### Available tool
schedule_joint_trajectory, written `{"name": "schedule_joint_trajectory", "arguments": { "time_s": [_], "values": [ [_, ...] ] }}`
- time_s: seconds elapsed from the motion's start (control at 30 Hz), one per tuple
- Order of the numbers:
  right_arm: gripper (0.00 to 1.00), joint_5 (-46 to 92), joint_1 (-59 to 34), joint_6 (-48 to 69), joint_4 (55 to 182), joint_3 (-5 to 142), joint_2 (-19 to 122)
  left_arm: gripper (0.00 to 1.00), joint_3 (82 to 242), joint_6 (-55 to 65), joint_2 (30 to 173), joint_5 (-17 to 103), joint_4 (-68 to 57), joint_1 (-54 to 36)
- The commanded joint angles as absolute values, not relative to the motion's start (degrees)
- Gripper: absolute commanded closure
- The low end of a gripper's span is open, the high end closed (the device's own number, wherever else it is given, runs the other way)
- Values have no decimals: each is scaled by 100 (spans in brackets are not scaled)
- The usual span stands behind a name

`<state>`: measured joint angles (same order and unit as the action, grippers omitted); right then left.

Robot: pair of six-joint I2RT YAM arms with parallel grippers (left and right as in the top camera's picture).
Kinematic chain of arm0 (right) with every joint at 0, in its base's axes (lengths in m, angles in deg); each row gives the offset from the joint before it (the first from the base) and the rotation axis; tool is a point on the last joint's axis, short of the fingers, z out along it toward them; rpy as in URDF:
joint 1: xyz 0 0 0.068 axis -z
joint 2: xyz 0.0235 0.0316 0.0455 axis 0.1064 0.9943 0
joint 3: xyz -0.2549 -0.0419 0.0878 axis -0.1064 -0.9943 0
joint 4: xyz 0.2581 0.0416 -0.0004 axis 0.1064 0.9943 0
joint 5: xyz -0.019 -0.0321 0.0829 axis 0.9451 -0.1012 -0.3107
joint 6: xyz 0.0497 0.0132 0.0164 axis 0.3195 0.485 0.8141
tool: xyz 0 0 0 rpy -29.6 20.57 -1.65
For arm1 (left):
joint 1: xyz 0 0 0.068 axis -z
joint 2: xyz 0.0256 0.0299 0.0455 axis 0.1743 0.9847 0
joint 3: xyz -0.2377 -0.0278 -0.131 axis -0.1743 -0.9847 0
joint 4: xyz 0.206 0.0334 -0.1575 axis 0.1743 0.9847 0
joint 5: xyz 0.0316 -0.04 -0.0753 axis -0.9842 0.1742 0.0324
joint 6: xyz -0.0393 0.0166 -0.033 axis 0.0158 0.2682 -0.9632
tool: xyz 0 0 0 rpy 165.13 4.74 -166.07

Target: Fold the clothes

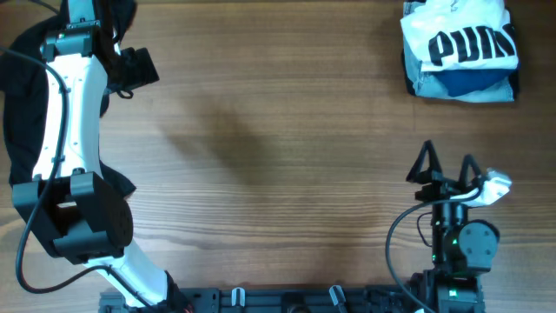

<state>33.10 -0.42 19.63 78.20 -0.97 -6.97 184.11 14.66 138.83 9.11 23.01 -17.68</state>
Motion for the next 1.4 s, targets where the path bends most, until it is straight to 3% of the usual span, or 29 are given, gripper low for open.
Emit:
{"name": "schedule_joint_trajectory", "arguments": {
  "time_s": [0.0, 0.2, 0.93, 1.13, 1.23, 1.37],
  "values": [
    [0, 3057, -232, 919, 7813, -377, -1248, 0, 18449, 1499, 13929, 858, 2286, -1805],
    [0, 2825, -278, 409, 8561, -530, -1930, 0, 18449, 1499, 13929, 858, 2286, -1805],
    [0, 2820, -278, 414, 8561, -528, -1849, 0, 18449, 1501, 13892, 677, 2288, -1820],
    [0, 2820, -278, 416, 8561, -528, -1849, 0, 18446, 1541, 12814, 605, 2327, -1728],
    [0, 2820, -278, 414, 8561, -528, -1849, 0, 17867, 1541, 11702, 817, 1401, -1728],
    [0, 2820, -278, 416, 8561, -528, -1849, 0, 15657, 1541, 10001, 1282, -929, -1728]
  ]
}}
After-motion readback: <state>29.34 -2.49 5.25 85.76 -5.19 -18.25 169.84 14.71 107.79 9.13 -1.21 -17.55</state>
